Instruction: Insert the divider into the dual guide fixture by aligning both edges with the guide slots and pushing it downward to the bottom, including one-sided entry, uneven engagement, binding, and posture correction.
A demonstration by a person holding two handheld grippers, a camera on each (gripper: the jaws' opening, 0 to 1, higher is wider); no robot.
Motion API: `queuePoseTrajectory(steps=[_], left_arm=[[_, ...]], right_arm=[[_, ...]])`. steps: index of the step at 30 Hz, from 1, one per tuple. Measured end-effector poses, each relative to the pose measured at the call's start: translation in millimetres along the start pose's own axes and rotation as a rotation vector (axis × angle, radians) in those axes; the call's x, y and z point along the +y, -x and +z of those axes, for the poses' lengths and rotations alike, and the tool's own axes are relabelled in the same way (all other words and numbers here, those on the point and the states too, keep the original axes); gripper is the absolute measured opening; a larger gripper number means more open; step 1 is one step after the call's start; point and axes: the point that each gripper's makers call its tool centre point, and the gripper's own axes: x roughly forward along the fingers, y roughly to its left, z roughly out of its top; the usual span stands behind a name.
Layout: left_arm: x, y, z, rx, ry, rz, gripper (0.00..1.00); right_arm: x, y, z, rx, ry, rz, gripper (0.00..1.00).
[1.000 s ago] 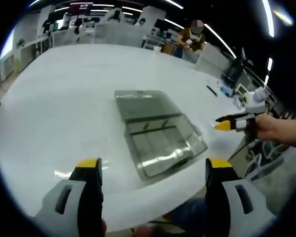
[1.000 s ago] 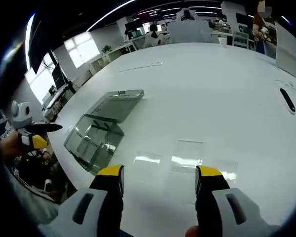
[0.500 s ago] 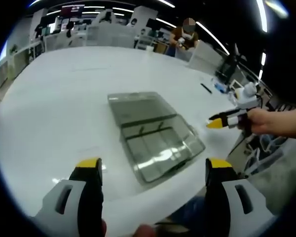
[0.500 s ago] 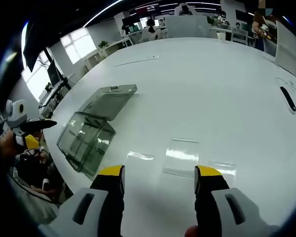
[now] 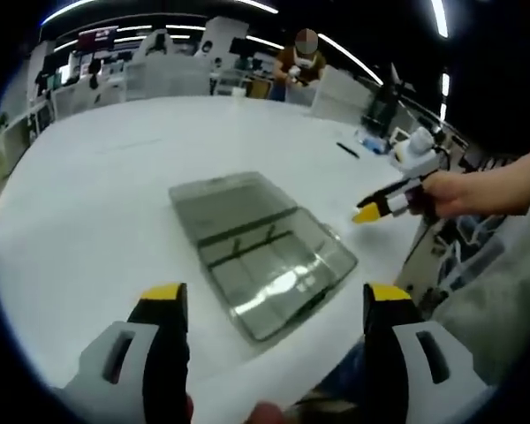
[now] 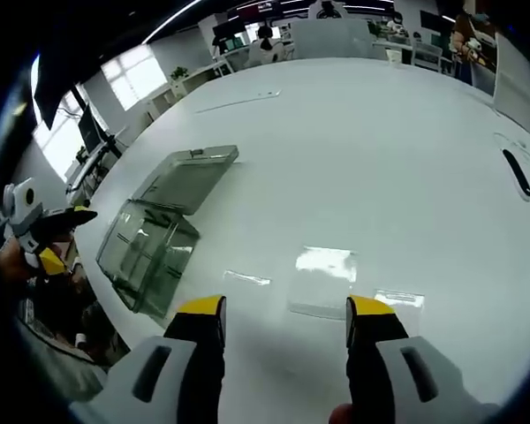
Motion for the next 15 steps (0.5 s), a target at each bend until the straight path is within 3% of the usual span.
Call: queuePoseTrajectory(steps=[15], left_arm=[[-6.8, -6.7, 4.1, 0.017, -0.095, -0.044, 0.79]], right_arm=[[-5.5, -2.6, -7.8, 0.065, -0.006, -0.031, 0.49]])
